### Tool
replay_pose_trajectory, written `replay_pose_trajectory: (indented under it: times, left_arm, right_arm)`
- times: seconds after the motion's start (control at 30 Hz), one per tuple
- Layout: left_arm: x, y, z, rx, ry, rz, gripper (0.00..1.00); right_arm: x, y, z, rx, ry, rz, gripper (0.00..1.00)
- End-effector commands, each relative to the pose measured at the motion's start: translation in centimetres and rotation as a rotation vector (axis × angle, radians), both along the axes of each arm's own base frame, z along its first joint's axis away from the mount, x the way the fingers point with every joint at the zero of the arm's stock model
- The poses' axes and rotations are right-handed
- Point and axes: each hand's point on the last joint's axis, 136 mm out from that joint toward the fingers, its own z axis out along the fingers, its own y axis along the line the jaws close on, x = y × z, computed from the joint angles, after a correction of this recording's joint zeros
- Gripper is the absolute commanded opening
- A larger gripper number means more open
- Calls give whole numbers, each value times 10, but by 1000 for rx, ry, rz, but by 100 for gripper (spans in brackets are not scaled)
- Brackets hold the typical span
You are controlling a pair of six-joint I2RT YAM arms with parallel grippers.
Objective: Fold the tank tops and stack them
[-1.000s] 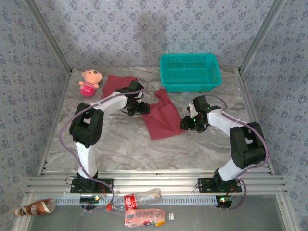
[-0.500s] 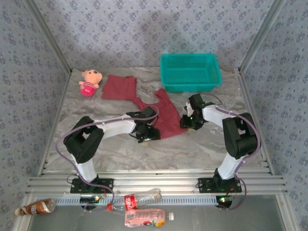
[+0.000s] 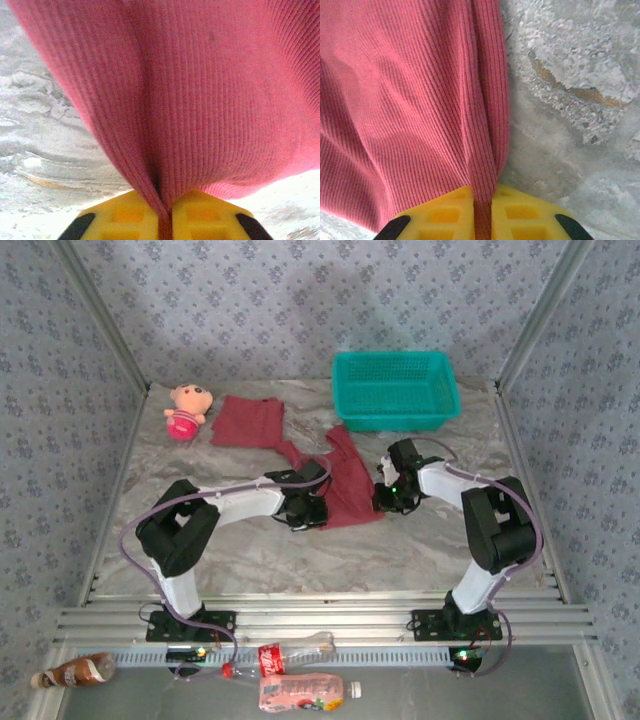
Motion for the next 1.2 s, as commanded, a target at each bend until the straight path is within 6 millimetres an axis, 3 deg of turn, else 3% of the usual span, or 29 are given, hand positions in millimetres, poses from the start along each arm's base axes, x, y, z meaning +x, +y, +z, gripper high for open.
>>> replay_pose_trajectory:
  times: [0.0,0.27,0.37,0.47,0.57,0.67,0.8,0.83,0.97,1.17]
  left_arm:
    - [0,-6,21,-21,-33,-10,0]
    - [-79,-9,33,-23,111,-44,0]
    - [-87,-8,53,-49,121,-28,0]
    - [-82,1,80,-56,110,-14,0]
    - [-60,8,97,-103,100,-8,0]
    - [-30,15,106,-148,85,0,0]
    - [16,29,110,-186,72,23,0]
    - [28,31,111,-197,70,24,0]
    - [68,42,100,-224,69,46,1]
    - [117,46,77,-235,99,29,4]
  right_arm:
    - [-18,-1,9,19,24,5,11]
    - [-85,-14,19,21,133,-38,7]
    - [-98,-15,38,51,127,-61,6]
    - [-98,-10,69,97,104,-63,7]
    - [-74,0,96,163,50,-91,7]
    - [-45,16,109,227,30,-89,7]
    - [3,35,112,271,44,-80,9]
    - [25,41,122,283,11,-73,10]
    - [63,55,116,300,34,-90,11]
    - [106,49,94,276,31,-152,12]
